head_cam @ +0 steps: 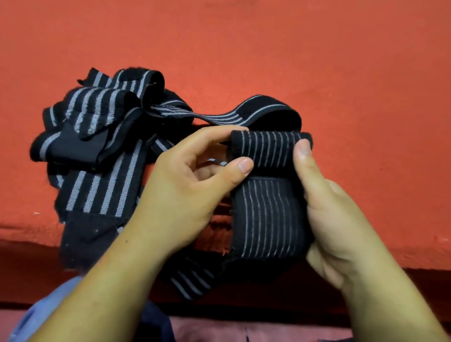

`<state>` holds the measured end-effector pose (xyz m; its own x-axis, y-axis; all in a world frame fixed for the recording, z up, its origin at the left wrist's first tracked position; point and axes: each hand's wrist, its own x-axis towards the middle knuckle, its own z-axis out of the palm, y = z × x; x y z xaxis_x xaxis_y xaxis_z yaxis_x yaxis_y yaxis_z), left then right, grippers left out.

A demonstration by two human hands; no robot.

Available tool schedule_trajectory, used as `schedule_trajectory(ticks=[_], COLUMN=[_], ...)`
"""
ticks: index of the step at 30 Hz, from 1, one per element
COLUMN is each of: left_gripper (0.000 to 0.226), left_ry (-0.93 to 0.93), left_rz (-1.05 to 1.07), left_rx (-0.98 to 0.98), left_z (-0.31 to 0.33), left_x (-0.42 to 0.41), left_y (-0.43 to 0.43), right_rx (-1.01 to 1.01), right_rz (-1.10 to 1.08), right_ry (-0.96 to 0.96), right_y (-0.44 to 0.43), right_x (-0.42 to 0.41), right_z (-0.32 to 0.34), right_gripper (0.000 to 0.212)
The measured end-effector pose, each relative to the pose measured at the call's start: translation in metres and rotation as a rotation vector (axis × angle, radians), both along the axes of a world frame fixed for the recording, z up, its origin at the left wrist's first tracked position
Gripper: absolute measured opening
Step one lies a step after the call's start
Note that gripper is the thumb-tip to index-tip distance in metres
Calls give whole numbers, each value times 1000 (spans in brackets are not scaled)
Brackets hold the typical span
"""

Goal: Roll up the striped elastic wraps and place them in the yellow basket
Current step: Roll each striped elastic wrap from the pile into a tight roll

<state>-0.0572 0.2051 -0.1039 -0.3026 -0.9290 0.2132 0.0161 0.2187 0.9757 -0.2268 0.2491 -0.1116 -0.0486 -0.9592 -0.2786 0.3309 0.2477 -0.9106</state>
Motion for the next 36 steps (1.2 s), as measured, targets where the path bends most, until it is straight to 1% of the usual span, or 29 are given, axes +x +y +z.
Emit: schedule_trajectory(ticks=[6, 9, 11, 13, 16, 18, 19, 21, 23, 26, 28, 29, 32, 34, 36], left_gripper=[34, 36, 35, 34, 36, 41, 42, 41, 37, 44, 39, 37, 38, 38, 39], left_ry=[-55, -52, -38, -38, -74, -97, -99, -88, -96, -138, -125, -119, -123, -149, -173], left_rz=[9, 1, -15, -32, -54, -86, -105, -134, -105, -59, -68, -72, -75, -78, -74], left_rx=[-64, -71, -67, -61, -62, -35, -5, 75, 114, 155, 166, 154, 99, 74, 63], left_z=[-2, -3, -4, -4, -4, -3, -2, 0, 2, 0, -2, -2, -2, -2, -2], left_x=[2, 1, 1, 1, 2, 4, 5, 5, 4, 4, 4, 4, 5, 6, 6], left_y=[-2, -2, -2, -1, -2, -2, -1, 0, 1, 1, 0, -1, -1, -1, -1], right_rx=[-31, -48, -73, -98, -104, -97, -98, -102, -108, -113, -121, -130, -171, -192, -203], right_rz=[15, 37, 45, 46, 10, -34, -48, -62, -54, -41, -48, -48, -36, -34, -37], right_ry=[-55, -68, -92, -101, -78, -62, -45, -5, 15, 39, 93, 151, 369, 441, 470], right_y=[0, -1, -1, 0, 0, 0, -1, -1, 0, 0, -2, -2, -1, 1, 1], right_x=[-3, -4, -4, -3, -1, 0, 0, 0, 0, -1, -2, -1, 2, 3, 2], right_z=[0, -1, -1, -1, 2, 3, 2, 2, 2, 0, -5, -7, -4, -2, -3], right_gripper=[63, 73, 75, 68, 43, 32, 30, 35, 37, 29, 23, 25, 45, 52, 52])
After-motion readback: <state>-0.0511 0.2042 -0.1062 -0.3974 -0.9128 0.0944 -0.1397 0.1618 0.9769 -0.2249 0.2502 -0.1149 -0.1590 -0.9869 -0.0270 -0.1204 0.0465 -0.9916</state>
